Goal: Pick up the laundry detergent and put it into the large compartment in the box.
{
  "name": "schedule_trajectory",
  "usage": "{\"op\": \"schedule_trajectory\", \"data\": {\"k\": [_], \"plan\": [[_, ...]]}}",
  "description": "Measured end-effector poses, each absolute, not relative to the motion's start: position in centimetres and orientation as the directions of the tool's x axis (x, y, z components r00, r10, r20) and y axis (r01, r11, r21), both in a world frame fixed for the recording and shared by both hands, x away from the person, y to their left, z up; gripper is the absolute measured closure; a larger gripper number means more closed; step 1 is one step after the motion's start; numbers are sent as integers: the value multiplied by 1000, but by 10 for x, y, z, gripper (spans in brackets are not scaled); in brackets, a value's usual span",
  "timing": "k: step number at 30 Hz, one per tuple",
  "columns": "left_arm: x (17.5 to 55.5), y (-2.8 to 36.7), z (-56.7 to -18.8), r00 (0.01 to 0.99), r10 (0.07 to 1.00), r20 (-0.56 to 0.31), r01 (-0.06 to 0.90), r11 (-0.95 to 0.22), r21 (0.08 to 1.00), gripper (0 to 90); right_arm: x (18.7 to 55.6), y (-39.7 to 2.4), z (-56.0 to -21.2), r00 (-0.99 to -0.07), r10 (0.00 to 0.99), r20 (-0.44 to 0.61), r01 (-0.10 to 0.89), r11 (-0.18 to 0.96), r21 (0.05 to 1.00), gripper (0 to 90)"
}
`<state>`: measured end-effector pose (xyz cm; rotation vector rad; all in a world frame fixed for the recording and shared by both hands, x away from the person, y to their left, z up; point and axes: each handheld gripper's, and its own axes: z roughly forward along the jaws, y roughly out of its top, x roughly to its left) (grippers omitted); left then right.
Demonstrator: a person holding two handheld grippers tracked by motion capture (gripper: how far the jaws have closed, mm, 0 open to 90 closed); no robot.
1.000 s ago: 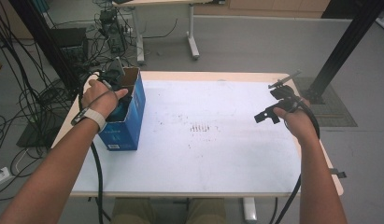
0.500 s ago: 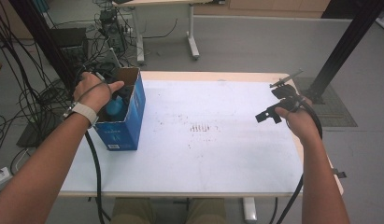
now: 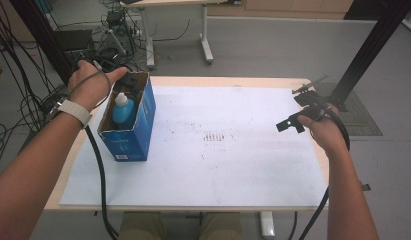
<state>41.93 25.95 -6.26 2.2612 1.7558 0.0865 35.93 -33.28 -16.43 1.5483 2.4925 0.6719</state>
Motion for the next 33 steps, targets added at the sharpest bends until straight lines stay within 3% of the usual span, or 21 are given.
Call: {"op": "schedule_trajectory", "data": {"k": [20, 33], "plan": [[391, 231, 14, 489, 870, -62, 839, -450, 305, 45, 353, -332, -155, -486, 866, 118, 805, 390, 447, 56], [396, 203, 22, 670, 739, -72, 722, -626, 293, 54, 351, -330, -150, -494, 862, 115, 797, 396, 456, 56]]}}
